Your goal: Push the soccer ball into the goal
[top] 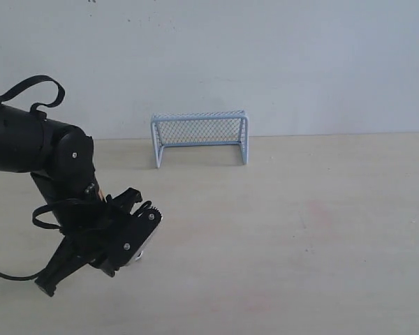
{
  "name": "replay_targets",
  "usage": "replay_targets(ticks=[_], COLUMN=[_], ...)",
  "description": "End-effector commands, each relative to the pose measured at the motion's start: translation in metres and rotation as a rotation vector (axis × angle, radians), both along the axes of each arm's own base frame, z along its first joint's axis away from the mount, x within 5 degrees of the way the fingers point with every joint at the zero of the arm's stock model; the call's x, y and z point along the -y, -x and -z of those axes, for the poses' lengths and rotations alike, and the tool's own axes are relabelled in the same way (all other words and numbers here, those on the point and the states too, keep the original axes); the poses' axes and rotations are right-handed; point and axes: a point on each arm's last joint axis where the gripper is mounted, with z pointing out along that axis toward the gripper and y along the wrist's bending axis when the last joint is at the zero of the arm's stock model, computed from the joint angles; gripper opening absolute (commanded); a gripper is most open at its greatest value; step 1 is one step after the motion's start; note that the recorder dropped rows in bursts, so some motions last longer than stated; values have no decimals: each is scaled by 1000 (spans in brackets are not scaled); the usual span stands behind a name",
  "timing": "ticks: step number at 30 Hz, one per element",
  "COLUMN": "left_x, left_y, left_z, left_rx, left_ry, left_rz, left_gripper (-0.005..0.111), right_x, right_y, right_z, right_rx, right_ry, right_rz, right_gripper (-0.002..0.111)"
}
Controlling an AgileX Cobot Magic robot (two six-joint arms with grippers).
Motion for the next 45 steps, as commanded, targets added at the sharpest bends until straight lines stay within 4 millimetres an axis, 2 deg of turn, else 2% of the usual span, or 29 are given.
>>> replay_targets(ticks=[1,17,21,23,24,25,26,27,28,29,30,32,34,38,45], left_x=[0,0,-1,1,5,12,18,23,26,27,30,32,29,16,1], left_y=[6,3,2,-8,-19,-40,-69,-91,-108,-115,-114,-103,-89,-64,-18], left_z=[12,13,21,25,26,23,10,-12,-44,-73,-90,-113,-131,-157,-189], left_rx=[-82,-58,-81,-4,92,274,531,730,912,986,997,948,893,777,656], left_ry=[-19,-23,-31,-23,6,63,162,323,520,681,720,611,540,488,479], left_rz=[-13,-12,-37,-14,1,23,-14,-180,-360,-509,-522,-379,-315,-331,-390], left_gripper=[4,4,4,4,4,4,4,4,4,4,4,4,4,4,4], right_x=[0,0,0,0,0,0,0,0,0,0,0,0,0,0,0], right_y=[0,0,0,0,0,0,0,0,0,0,0,0,0,0,0], right_z=[-1,-1,-1,-1,-1,-1,-1,-1,-1,-1,-1,-1,-1,-1,-1], right_rx=[15,15,15,15,15,15,15,15,15,15,15,15,15,15,15], right_ry=[3,3,3,3,3,3,3,3,3,3,3,3,3,3,3], right_rz=[2,2,2,2,2,2,2,2,2,2,2,2,2,2,2], right_gripper=[0,0,0,0,0,0,0,0,0,0,0,0,0,0,0])
